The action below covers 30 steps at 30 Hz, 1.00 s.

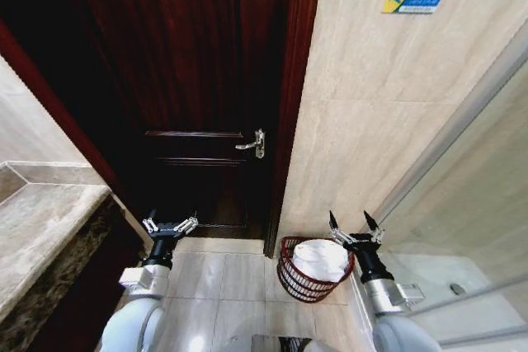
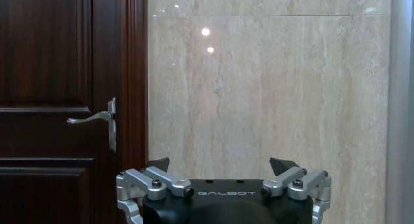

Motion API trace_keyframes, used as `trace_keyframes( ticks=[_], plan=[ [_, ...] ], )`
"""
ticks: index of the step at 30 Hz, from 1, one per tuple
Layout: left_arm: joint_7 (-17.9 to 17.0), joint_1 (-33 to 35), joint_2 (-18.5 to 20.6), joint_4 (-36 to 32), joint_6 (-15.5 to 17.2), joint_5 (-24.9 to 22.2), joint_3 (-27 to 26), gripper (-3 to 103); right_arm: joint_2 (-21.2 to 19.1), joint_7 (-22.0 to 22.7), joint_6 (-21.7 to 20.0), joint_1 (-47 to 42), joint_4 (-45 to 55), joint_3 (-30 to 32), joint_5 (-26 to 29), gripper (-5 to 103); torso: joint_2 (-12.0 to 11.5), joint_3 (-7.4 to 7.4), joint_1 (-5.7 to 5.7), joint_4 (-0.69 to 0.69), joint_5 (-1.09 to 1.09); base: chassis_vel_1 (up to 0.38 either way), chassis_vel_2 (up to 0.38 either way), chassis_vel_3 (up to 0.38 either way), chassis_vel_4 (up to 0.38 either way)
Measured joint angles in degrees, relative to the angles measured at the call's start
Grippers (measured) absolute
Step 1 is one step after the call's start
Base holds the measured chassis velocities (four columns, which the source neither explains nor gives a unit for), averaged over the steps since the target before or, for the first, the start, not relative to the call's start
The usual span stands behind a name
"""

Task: Discard the used towel into the hamper.

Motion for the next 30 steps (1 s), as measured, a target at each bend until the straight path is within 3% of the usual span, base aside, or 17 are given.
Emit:
trace_keyframes(
  ticks=[30],
  plan=[
    [-0.2, 0.7, -0.4, -1.2, -0.1, 0.0, -0.1, 100, -0.6, -0.3, -0.4, -0.1, 0.0, -0.5, 0.3, 100, 9.6, 5.22, 4.42, 0.00, 0.00, 0.000, 0.000, 0.000, 0.000]
  ],
)
